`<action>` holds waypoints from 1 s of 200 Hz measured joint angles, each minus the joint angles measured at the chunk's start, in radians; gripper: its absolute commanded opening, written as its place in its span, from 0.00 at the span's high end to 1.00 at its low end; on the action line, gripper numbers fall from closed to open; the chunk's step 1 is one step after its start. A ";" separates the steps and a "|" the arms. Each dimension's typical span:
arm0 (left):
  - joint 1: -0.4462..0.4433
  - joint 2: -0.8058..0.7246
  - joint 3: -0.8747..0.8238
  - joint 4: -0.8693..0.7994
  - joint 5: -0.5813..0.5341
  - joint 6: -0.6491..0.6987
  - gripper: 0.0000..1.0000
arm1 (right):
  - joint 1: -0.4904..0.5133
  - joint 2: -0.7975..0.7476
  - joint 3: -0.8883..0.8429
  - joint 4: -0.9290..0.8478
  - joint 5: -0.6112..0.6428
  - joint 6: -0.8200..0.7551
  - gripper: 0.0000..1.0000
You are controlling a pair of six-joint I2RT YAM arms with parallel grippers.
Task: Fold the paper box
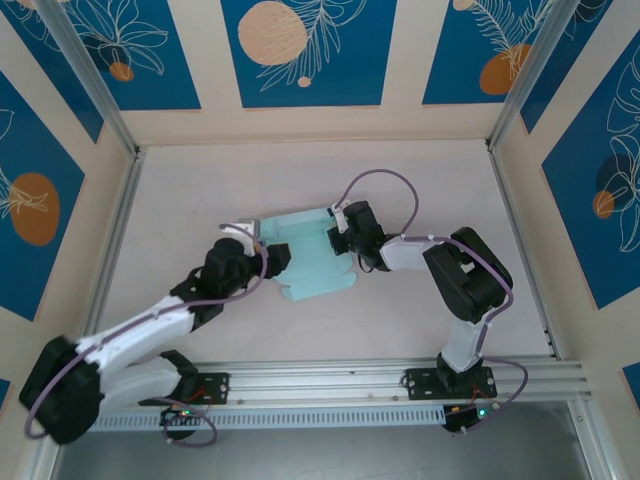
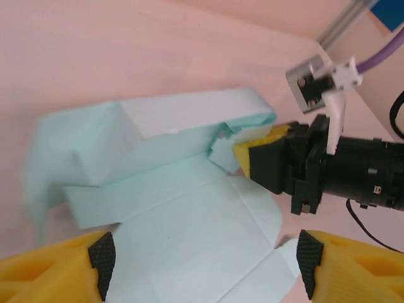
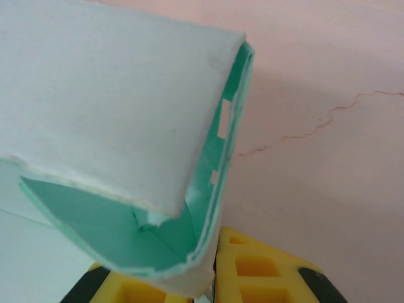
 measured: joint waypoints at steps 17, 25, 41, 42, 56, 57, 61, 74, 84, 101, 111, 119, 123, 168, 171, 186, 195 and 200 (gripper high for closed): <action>0.063 -0.084 -0.004 -0.055 -0.035 0.023 0.24 | 0.000 0.000 0.000 0.000 0.000 0.000 0.86; 0.124 -0.097 -0.004 -0.069 -0.041 0.030 0.24 | 0.000 0.000 0.000 -0.001 -0.001 0.000 0.86; 0.228 -0.078 -0.004 -0.088 -0.037 0.038 0.26 | 0.001 0.000 0.000 -0.003 0.000 0.000 0.86; 0.238 -0.073 -0.004 -0.090 -0.035 0.039 0.27 | 0.001 0.000 0.001 -0.003 0.000 0.000 0.86; 0.307 -0.024 -0.003 -0.101 -0.024 0.043 0.34 | 0.002 0.000 0.001 -0.003 -0.001 0.000 0.86; 0.312 -0.019 -0.002 -0.102 -0.021 0.046 0.34 | 0.002 0.000 0.001 -0.003 0.000 0.000 0.86; 0.329 0.001 -0.002 -0.102 -0.018 0.044 0.36 | 0.002 0.000 0.001 -0.003 0.000 0.000 0.86; 0.376 0.069 0.005 -0.106 0.004 0.046 0.40 | 0.003 0.000 0.001 -0.003 0.000 0.000 0.86; 0.402 0.129 0.019 -0.108 0.024 0.049 0.41 | 0.004 0.000 0.001 -0.003 0.000 0.000 0.86; 0.429 0.226 0.051 -0.108 0.055 0.052 0.41 | 0.005 0.000 0.001 -0.003 -0.001 0.000 0.86; 0.435 0.273 0.072 -0.102 0.077 0.061 0.41 | 0.005 0.000 0.001 -0.003 -0.001 0.000 0.86; 0.435 0.303 0.087 -0.092 0.096 0.069 0.41 | 0.005 0.000 0.001 -0.003 0.000 0.000 0.86; 0.436 0.318 0.094 -0.086 0.108 0.073 0.41 | 0.005 0.000 0.002 -0.003 -0.001 0.000 0.86; 0.436 0.436 0.153 -0.010 0.233 0.100 0.45 | 0.006 0.010 0.019 -0.015 -0.001 0.000 0.86; 0.436 0.442 0.154 -0.005 0.242 0.100 0.46 | 0.006 0.010 0.020 -0.015 -0.001 0.000 0.86; 0.435 0.463 0.156 0.013 0.276 0.101 0.48 | 0.006 0.010 0.022 -0.018 -0.001 0.000 0.86; 0.430 0.472 0.156 0.018 0.294 0.101 0.49 | 0.006 0.010 0.023 -0.019 -0.001 0.000 0.86; 0.426 0.475 0.156 0.021 0.304 0.101 0.50 | 0.006 0.011 0.023 -0.021 -0.001 0.000 0.86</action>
